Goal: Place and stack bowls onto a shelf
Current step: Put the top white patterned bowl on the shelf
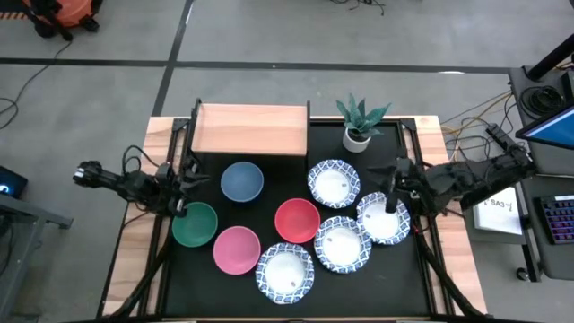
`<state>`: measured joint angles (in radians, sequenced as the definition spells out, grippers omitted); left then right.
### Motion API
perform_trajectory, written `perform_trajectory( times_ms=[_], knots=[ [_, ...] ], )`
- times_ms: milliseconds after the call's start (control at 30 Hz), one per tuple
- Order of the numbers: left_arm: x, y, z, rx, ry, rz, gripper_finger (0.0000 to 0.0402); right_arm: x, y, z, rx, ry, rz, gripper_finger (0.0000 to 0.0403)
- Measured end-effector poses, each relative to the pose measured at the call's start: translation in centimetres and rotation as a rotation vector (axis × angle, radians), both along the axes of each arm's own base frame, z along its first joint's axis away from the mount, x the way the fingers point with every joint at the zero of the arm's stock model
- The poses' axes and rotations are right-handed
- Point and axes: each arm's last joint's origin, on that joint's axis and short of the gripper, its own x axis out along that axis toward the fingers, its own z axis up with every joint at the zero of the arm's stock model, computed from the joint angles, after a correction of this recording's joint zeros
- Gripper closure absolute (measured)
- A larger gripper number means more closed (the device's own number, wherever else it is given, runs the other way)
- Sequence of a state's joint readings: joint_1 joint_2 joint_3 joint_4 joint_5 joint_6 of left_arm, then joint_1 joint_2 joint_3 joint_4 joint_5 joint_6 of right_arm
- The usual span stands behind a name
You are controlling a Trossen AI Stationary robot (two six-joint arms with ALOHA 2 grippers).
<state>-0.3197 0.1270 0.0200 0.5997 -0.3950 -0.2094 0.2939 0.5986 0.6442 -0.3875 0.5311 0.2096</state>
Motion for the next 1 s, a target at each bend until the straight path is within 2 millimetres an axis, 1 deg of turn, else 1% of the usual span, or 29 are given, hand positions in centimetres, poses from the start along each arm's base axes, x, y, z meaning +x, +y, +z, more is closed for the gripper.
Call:
perform_trajectory(
  times_ms=[133, 233, 333, 433, 567, 700, 900, 1000],
  knots=[
    [0.5, -0.2, 0.1, -0.017, -0.002, -0.009, 0.0364, 1.4, 0.7, 0.9, 0.025, 0.085, 0.097, 0.0254],
    [0.8, -0.3, 0.3, 0.003, -0.021, 0.004, 0.0364, 2.6, 1.2, 1.4, 0.026, 0.130, 0.121, 0.0254],
    [1.0, -0.3, 0.5, 0.030, -0.038, 0.029, 0.0364, 4.0, 1.6, 1.0, -0.002, 0.190, 0.134, 0.0254],
    [1.0, -0.2, 0.6, 0.011, -0.051, 0.066, 0.0364, 5.1, 1.8, 1.1, -0.026, 0.229, 0.133, 0.0254],
    [0.7, 0.1, 1.0, -0.026, -0.077, 0.149, 0.0364, 6.3, 1.6, 0.0, -0.009, 0.372, 0.073, 0.0254],
    [0.6, 0.2, 1.0, -0.009, -0.079, 0.172, 0.0364, 7.5, 1.1, -1.0, -0.016, 0.489, 0.025, 0.0254],
    [0.6, 0.2, 1.0, 0.000, -0.073, 0.177, 0.0364, 9.5, -0.1, -3.5, -0.046, 0.629, -0.022, 0.0254],
    [0.6, 0.2, 1.0, 0.001, -0.073, 0.178, 0.0364, 10.4, -0.4, -4.9, -0.056, 0.692, -0.031, 0.0254]
  ],
)
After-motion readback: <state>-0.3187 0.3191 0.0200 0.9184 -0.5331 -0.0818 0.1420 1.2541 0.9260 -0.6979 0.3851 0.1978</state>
